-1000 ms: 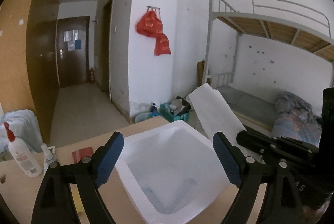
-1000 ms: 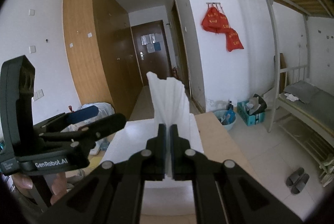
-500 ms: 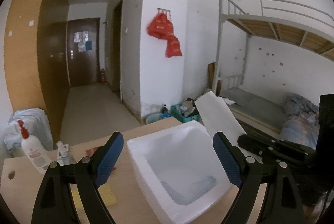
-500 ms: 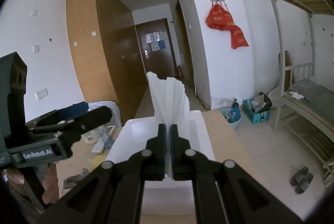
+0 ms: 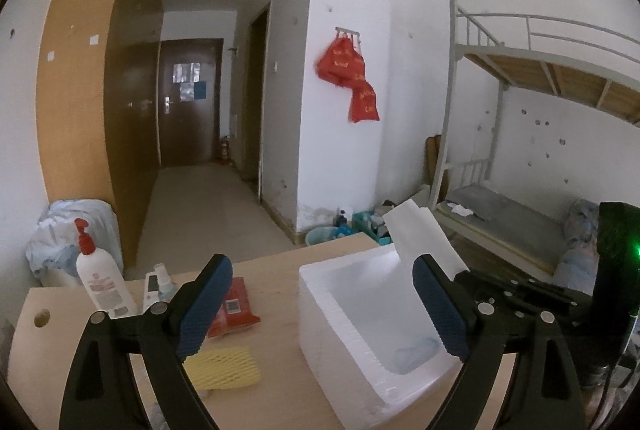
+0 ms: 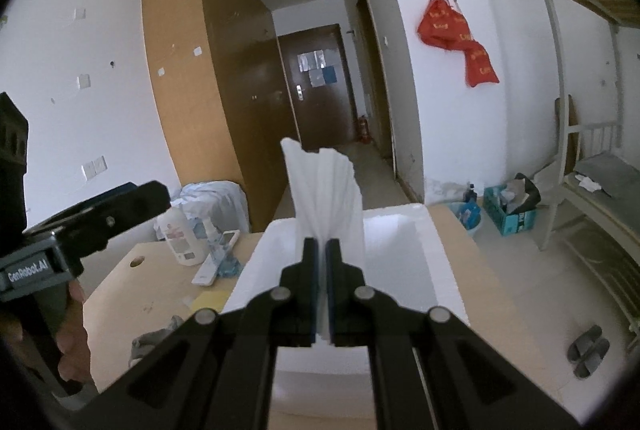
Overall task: Organize soft objects
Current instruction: 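Lower the right tool into the foam box and release the paper towels, then withdraw both tools from the box back toward the remaining items, then reach the left tool to the grey sock and grasp it, then grasp the floral tissue pack with the right tool while the left tool holds the sock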
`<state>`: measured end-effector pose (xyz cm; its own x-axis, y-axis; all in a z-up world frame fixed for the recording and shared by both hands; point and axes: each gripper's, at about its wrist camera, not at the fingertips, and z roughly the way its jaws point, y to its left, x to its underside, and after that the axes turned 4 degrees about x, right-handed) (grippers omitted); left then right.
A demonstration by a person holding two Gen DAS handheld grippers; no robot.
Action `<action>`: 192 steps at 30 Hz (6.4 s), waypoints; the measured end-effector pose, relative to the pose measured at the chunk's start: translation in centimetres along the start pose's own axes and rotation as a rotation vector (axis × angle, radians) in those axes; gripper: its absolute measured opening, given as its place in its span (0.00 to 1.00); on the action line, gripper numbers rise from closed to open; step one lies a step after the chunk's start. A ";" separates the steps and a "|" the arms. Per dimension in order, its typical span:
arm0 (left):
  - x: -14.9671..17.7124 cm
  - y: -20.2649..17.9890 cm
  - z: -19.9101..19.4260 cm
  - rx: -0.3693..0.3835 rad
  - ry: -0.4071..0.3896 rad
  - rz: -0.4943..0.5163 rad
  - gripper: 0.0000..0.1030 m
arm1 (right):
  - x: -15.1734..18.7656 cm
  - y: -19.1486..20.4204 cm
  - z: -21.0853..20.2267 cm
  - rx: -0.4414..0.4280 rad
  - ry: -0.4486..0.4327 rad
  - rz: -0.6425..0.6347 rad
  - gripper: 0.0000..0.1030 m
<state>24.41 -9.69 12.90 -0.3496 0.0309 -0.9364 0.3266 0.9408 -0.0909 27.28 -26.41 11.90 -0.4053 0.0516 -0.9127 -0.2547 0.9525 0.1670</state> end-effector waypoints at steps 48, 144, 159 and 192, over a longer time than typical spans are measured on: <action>1.1 1.0 -11.0 -0.057 -0.098 -0.001 1.00 | 1.7 4.3 -7.7 0.069 -0.129 0.008 1.00; 19.4 13.4 -12.5 -0.308 0.080 -0.139 1.00 | 11.9 15.3 0.8 -0.248 0.118 -0.134 1.00; 18.8 17.5 -5.7 -0.209 0.234 -0.265 0.92 | 10.6 15.6 5.2 -0.276 0.196 -0.151 1.00; 19.4 20.1 -6.0 -0.243 0.247 -0.325 0.10 | 14.0 19.5 9.4 -0.290 0.396 -0.244 1.00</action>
<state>18.89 11.87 -5.09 -0.6073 -0.2265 -0.7615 -0.0385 0.9658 -0.2566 24.93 -4.29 -1.12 -0.5892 -0.3306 -0.7372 -0.5917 0.7979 0.1152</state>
